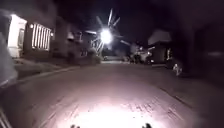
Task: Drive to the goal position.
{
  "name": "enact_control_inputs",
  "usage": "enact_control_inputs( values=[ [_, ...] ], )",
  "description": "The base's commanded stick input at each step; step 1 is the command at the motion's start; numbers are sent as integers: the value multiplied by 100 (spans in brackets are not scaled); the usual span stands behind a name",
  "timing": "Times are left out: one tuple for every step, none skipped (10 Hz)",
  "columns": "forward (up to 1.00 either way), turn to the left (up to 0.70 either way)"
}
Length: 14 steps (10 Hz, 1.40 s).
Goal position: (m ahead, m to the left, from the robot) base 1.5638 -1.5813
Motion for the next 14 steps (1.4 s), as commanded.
enact_control_inputs(
  values=[
    [85, 0],
    [85, 0],
    [85, 0],
    [85, 0],
    [85, 0],
    [85, 0],
    [85, 0],
    [85, 0],
    [85, 0],
    [85, 0],
    [85, 0],
    [85, 0],
    [85, 0],
    [85, 0]
  ],
)
